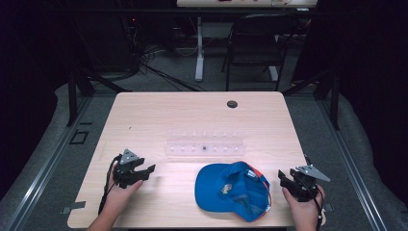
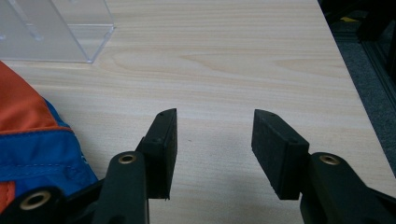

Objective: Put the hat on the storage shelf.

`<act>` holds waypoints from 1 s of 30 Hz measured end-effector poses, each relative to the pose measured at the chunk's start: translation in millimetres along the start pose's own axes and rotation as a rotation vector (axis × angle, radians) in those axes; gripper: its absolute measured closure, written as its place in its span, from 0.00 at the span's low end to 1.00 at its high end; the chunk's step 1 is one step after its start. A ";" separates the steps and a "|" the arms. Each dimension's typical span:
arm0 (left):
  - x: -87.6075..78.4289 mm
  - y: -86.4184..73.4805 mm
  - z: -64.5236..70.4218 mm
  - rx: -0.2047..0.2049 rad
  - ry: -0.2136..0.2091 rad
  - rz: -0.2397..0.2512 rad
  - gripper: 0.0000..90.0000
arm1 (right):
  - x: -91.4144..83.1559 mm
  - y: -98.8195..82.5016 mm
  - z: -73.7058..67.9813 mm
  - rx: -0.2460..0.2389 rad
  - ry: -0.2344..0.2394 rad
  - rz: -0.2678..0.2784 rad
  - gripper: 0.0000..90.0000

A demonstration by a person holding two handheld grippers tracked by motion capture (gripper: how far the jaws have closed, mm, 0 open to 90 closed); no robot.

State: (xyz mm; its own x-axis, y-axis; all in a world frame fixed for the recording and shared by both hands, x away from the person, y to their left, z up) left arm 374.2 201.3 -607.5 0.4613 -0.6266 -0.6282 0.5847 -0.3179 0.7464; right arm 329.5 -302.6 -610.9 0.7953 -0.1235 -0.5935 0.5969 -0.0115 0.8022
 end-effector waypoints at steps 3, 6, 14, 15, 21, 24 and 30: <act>-0.3 -0.5 -0.3 0.003 -0.003 -0.004 0.49 | -1.2 2.1 -1.8 -0.008 0.001 0.010 0.56; 0.0 0.2 -0.8 0.001 -0.001 -0.004 0.49 | -2.4 2.3 -2.5 -0.014 0.002 0.011 0.56; -1.3 -0.6 0.2 0.015 -0.004 -0.001 0.49 | -7.5 2.9 -2.7 -0.006 0.028 -0.041 0.60; -2.2 -0.4 0.6 0.014 -0.002 0.002 0.49 | -9.2 3.2 -4.3 0.000 0.045 -0.064 0.61; -3.7 -0.1 1.9 0.013 -0.011 0.007 0.49 | -17.5 4.9 -5.6 -0.013 0.064 -0.149 0.67; -3.4 0.4 3.9 0.030 -0.011 0.002 0.49 | -24.7 8.0 -5.0 -0.009 0.090 -0.152 0.68; 0.2 -0.3 6.9 0.037 -0.016 -0.010 0.49 | -33.0 11.4 -4.3 -0.021 0.131 -0.196 0.68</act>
Point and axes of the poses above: each handheld gripper's, and its own axes: x roughly forward along the jaws, y roughly out of its top, z roughly to its right, the point moved 7 cm from there along x, roughly forward along the jaws, and after that the axes turned 14 degrees about -y, right-handed, at the moved point
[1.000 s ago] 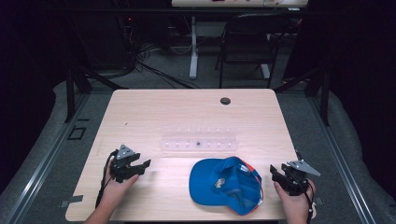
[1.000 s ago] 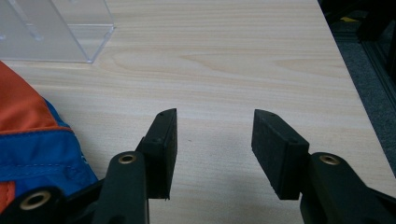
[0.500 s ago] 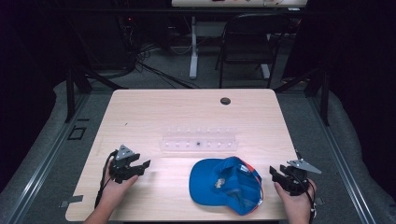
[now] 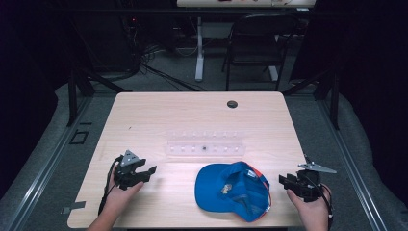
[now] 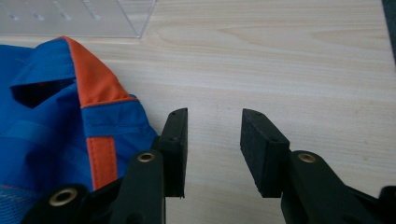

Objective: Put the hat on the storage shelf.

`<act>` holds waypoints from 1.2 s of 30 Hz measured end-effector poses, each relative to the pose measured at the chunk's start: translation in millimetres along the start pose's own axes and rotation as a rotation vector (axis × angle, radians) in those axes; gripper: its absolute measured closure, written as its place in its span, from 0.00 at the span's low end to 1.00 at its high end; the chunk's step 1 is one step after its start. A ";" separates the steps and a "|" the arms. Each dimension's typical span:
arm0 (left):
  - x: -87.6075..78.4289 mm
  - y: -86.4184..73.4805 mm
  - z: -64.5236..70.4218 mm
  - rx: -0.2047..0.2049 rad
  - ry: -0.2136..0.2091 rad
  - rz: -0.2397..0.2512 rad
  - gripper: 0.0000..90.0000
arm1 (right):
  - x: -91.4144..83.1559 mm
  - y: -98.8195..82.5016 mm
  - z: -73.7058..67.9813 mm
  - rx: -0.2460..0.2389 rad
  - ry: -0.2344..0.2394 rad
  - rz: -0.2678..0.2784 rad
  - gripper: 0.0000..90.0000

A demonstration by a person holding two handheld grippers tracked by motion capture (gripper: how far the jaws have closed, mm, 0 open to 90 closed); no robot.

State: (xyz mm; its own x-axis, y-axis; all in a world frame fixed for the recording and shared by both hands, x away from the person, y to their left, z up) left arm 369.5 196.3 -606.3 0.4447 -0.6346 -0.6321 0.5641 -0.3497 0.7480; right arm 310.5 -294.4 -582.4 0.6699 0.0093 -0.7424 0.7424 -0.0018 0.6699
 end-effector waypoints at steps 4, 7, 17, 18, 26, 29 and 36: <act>2.4 -0.4 1.4 0.007 -0.001 -0.011 0.49 | -2.1 2.2 -1.0 0.009 0.023 -0.037 0.67; 3.3 -0.5 2.6 0.007 0.001 -0.009 0.49 | -4.2 2.9 -2.0 0.014 0.038 -0.063 0.68; 5.2 -0.2 4.6 0.019 -0.007 -0.015 0.49 | -25.5 7.2 -3.5 0.008 0.103 -0.170 0.69; 5.8 -0.3 4.8 0.021 -0.006 -0.018 0.49 | -27.2 7.5 -4.3 0.007 0.113 -0.167 0.68; 5.5 0.3 7.0 0.032 -0.007 -0.017 0.49 | -33.0 5.8 -14.0 0.011 0.187 -0.222 0.67; 6.5 0.1 6.1 0.023 -0.006 -0.016 0.49 | -33.7 3.3 -19.0 -0.002 0.212 -0.246 0.68; 6.6 -0.1 7.0 0.025 -0.006 -0.017 0.49 | -27.9 -5.4 -30.2 -0.026 0.246 -0.271 0.68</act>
Point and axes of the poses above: each handheld gripper's, and its own axes: x roughly forward along the jaws, y roughly out of its top, z roughly to its right, the point moved 7 cm from there along x, roughly forward along the jaws, and after that the axes turned 14 degrees about -y, right-handed, at the moved point
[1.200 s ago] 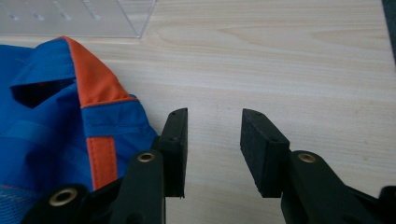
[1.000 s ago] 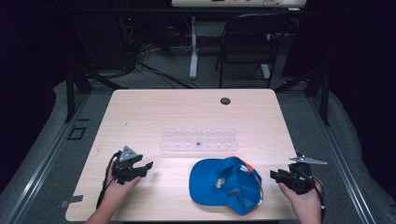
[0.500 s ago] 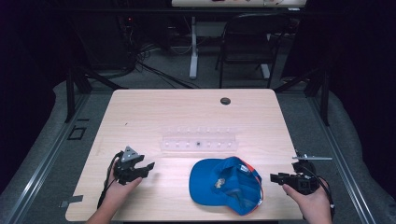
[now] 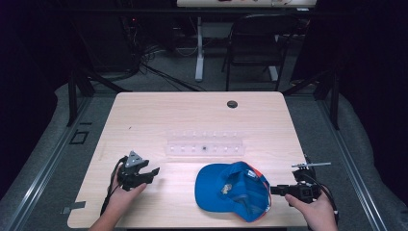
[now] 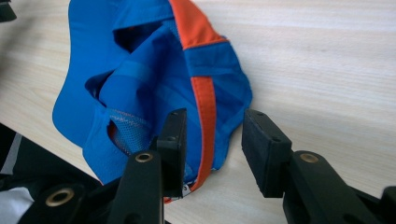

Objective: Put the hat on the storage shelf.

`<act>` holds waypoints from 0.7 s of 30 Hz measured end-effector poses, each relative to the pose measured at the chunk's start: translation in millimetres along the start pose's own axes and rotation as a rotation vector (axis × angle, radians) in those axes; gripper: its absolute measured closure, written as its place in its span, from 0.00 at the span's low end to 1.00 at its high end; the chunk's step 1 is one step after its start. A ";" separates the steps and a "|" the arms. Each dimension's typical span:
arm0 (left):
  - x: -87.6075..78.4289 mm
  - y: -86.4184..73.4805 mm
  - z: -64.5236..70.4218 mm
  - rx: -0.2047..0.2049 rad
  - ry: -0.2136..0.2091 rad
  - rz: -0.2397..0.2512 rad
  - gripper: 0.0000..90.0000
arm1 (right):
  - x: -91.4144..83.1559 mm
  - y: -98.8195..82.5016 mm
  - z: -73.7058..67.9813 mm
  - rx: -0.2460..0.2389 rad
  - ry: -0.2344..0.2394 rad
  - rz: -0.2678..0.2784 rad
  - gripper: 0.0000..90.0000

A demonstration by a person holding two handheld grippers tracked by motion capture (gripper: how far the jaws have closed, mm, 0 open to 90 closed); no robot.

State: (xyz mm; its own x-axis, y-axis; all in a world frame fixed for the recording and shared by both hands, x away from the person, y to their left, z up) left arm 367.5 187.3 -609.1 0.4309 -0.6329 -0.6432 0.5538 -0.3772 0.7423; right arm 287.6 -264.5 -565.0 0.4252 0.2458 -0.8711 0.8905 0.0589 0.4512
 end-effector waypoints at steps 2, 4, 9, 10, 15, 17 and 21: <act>-0.3 0.0 -0.2 0.002 0.001 -0.001 0.49 | 3.1 -1.2 -2.2 -0.010 0.004 -0.007 0.68; -0.1 -0.1 -0.3 -0.001 0.000 0.000 0.49 | 6.4 -2.2 -4.0 -0.015 0.010 -0.015 0.67; 0.3 -0.2 -0.6 -0.002 -0.001 -0.002 0.49 | 12.5 -4.1 -5.6 -0.013 0.018 -0.027 0.67; 0.2 -0.2 -0.7 -0.002 -0.001 -0.002 0.49 | 14.8 -5.0 -5.6 -0.007 0.017 -0.031 0.67; 0.3 0.0 -0.6 -0.001 0.000 0.002 0.49 | 21.2 -7.9 -7.7 -0.007 0.036 -0.047 0.68; 0.0 0.0 -0.4 0.000 0.000 0.000 0.49 | 23.6 -9.1 -8.9 -0.008 0.042 -0.055 0.68; 0.2 -0.2 -0.4 -0.001 0.000 -0.001 0.49 | 28.2 -10.8 -11.9 -0.008 0.059 -0.067 0.69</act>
Point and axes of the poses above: each handheld gripper's, and its own axes: x roughly forward along the jaws, y roughly out of its top, z roughly to its right, the point moved 7 cm from there along x, roughly forward along the jaws, and after that the axes turned 14 degrees about -y, right-handed, at the moved point
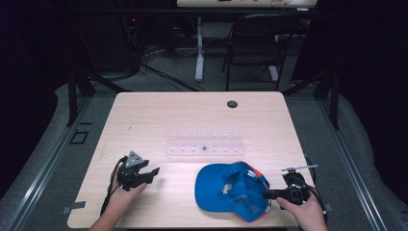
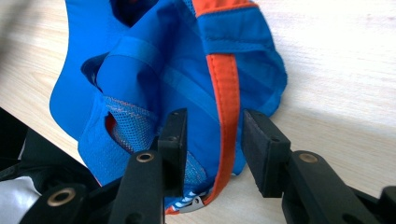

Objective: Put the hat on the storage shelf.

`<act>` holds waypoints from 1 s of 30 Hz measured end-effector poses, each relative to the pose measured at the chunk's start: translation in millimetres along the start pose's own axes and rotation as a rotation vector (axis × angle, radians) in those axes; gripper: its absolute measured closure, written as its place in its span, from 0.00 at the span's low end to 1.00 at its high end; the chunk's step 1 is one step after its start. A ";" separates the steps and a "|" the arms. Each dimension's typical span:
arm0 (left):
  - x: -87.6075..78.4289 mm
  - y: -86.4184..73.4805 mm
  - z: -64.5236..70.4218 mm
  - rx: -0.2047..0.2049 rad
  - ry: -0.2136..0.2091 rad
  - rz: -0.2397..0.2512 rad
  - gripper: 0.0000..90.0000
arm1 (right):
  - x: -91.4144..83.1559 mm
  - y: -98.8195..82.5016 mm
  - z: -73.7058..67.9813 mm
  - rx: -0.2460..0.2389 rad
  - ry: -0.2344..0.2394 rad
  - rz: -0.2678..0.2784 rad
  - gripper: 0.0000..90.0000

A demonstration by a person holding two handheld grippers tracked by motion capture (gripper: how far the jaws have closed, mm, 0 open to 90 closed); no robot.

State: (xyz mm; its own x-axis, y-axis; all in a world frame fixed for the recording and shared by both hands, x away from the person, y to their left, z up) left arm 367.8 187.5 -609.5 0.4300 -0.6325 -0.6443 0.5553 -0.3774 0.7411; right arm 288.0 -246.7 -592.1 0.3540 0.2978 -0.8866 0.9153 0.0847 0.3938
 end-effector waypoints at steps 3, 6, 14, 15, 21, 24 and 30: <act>0.2 0.0 0.0 0.001 0.000 0.000 0.49 | 2.2 -0.8 -2.1 -0.003 0.008 -0.009 0.70; 0.1 -0.1 -0.2 0.002 0.000 -0.002 0.49 | 0.5 0.4 -4.0 -0.001 0.024 -0.009 0.71; 0.4 0.0 0.0 0.006 0.001 -0.003 0.49 | -8.4 4.9 -6.6 0.003 0.064 0.007 0.74; 0.4 0.1 0.1 0.006 0.001 -0.002 0.49 | -9.4 5.6 -6.8 0.009 0.070 0.008 0.75; 0.2 0.1 0.2 0.005 0.000 -0.001 0.49 | -14.3 9.3 -10.5 0.019 0.087 0.011 0.81; 0.2 0.1 0.1 0.005 0.000 -0.001 0.49 | -15.6 11.3 -11.8 0.015 0.094 0.014 0.84; 0.1 0.2 0.2 0.005 0.000 -0.001 0.49 | -16.4 13.3 -13.7 0.000 0.086 0.015 0.86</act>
State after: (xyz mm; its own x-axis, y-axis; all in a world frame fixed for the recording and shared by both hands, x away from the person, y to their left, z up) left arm 367.8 187.3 -609.4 0.4299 -0.6321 -0.6447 0.5520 -0.3811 0.7417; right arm 291.7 -237.4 -569.1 0.3500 0.3794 -0.8565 0.9100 0.0791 0.4069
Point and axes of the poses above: each handheld gripper's, and its own axes: x roughly forward along the jaws, y roughly out of its top, z roughly to its right, the point moved 7 cm from there along x, roughly forward along the jaws, and after that the axes turned 14 degrees about -y, right-handed, at the moved point
